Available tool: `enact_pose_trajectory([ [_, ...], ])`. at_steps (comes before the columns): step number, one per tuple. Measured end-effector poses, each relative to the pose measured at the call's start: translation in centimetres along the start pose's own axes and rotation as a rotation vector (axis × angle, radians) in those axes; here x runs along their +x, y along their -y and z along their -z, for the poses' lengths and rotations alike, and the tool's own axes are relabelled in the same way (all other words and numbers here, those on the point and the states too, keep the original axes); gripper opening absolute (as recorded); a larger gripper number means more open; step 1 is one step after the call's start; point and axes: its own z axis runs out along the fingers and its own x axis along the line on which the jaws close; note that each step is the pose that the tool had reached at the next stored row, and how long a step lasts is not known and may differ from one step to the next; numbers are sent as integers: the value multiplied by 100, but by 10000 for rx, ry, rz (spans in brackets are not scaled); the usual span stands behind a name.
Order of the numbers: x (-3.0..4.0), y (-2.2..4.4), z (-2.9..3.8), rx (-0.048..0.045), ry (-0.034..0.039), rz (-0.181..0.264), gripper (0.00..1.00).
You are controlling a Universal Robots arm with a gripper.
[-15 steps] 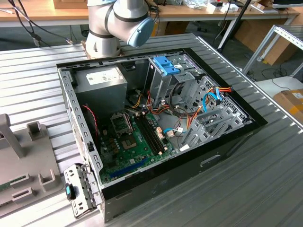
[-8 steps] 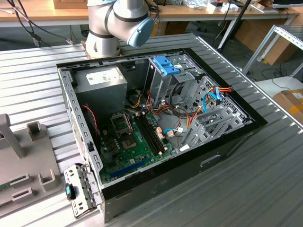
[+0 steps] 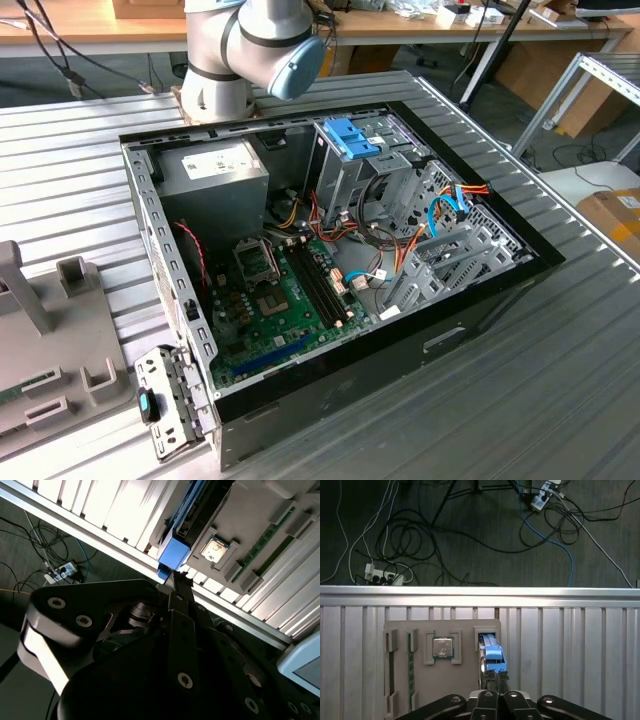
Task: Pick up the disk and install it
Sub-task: 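Pick up the disk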
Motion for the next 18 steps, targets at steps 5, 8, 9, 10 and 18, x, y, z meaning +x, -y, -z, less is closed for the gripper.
enact_pose_trajectory([
  [5, -1, 47, 0, 27, -1, 102, 11],
  [8, -2, 106, -1, 26, -2, 178, 11],
  [9, -3, 120, 0, 25, -3, 196, 11],
  [10, -3, 119, 0, 26, -3, 196, 11],
  [18, -15, 122, -146, 24, 1, 198, 11],
])
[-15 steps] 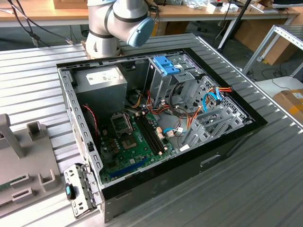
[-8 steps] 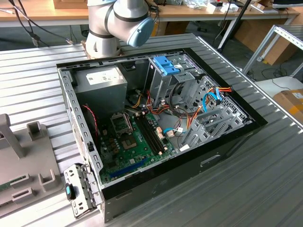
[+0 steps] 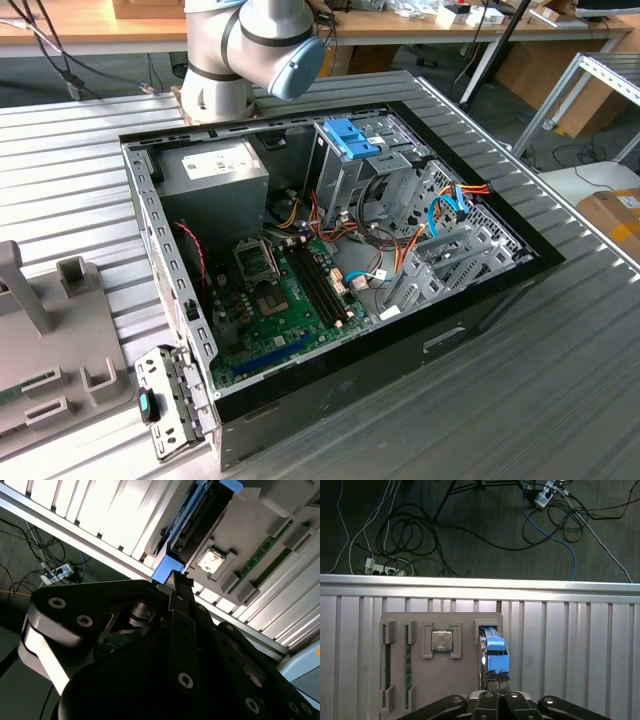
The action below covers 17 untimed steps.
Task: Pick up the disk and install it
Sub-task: 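Pick up the disk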
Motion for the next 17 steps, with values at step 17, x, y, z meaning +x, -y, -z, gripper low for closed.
enact_pose_trajectory([
  [17, -56, 1, -65, 1, 0, -1, 42],
])
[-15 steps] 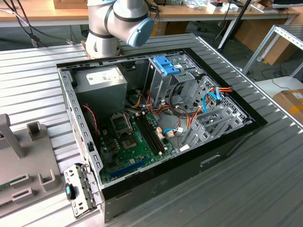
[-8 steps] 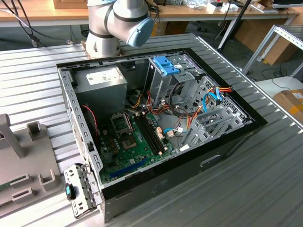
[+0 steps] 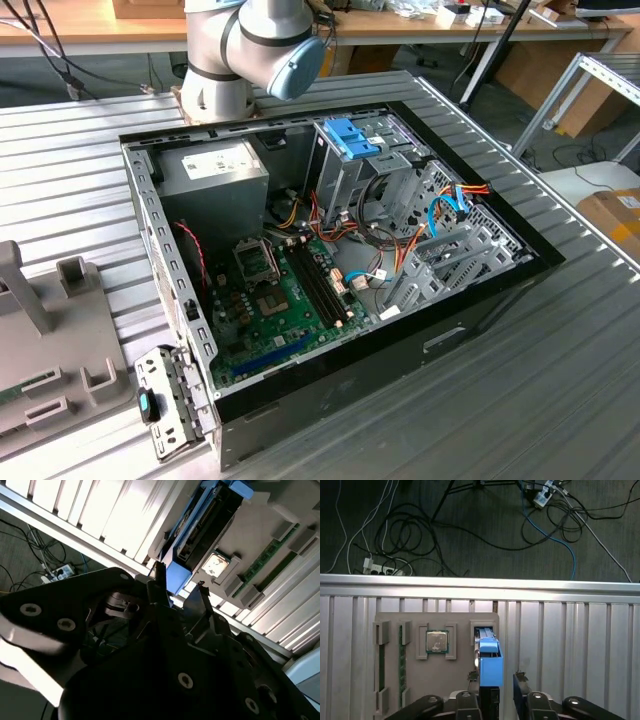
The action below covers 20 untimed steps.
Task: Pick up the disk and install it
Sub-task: 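Pick up the disk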
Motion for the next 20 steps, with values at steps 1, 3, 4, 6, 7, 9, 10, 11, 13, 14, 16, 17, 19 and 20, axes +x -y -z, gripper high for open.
enact_pose_trajectory([
  [1, 0, 0, 0, 0, 0, -1, 48],
  [3, 0, 0, -1, 0, 0, 0, 54],
  [4, 0, 0, -2, 0, 0, 0, 60],
  [6, 1, -1, -29, 5, 2, 1, 66],
  [7, 1, -1, -49, 0, 0, 1, 66],
  [9, 2, -1, -100, -1, -1, 0, 66],
  [10, 2, -1, -148, 1, 0, -1, 66],
  [11, 3, 0, -186, 0, 0, 0, 66],
  [13, 4, -2, -207, 0, -1, 0, 66],
  [14, 6, -4, -213, -2, -2, -2, 66],
  [16, 27, -12, -301, 0, -1, 1, 66],
  [17, 40, -12, -324, 1, -1, 0, 66],
  [19, 64, -15, -375, -1, -1, 0, 66],
  [20, 66, -15, -410, 0, -1, -1, 66],
])
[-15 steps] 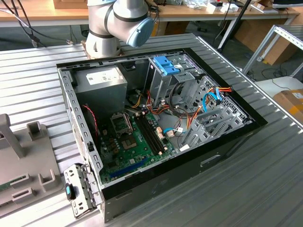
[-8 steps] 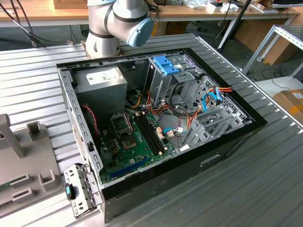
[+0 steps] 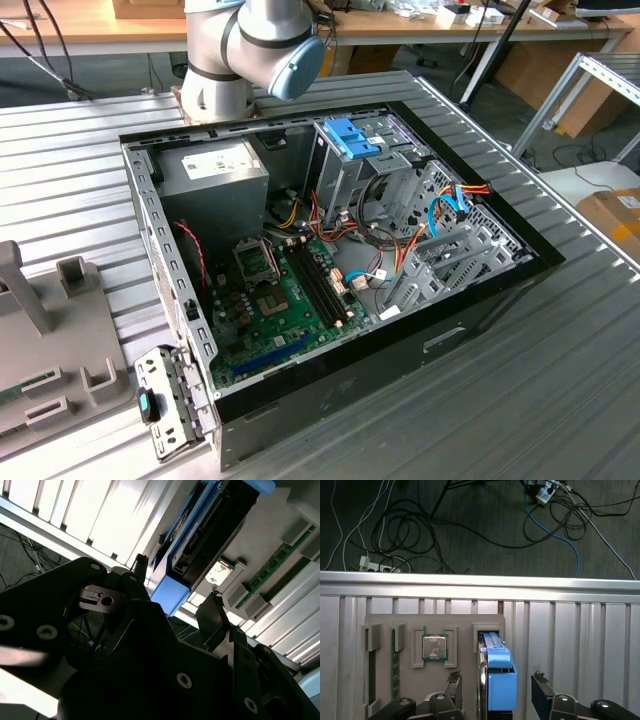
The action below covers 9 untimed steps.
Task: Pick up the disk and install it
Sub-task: 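Pick up the disk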
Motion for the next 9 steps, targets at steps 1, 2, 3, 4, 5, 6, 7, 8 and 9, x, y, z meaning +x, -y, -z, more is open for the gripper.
enact_pose_trajectory([
  [1, 1, 1, -37, 1, 0, 1, 66],
  [2, 2, 2, -59, 0, 0, 2, 66],
  [3, 2, 2, -61, -1, 0, 2, 66],
  [4, 2, 1, -61, -2, -1, 1, 66],
  [5, 3, 1, -63, 7, 138, 7, 66],
  [6, 1, 0, -63, 10, 188, 6, 66],
  [7, 1, 0, -63, 11, 191, 5, 66],
  [8, 2, 0, -62, 10, 190, 5, 66],
  [9, 2, 0, -62, 9, 190, 5, 66],
])
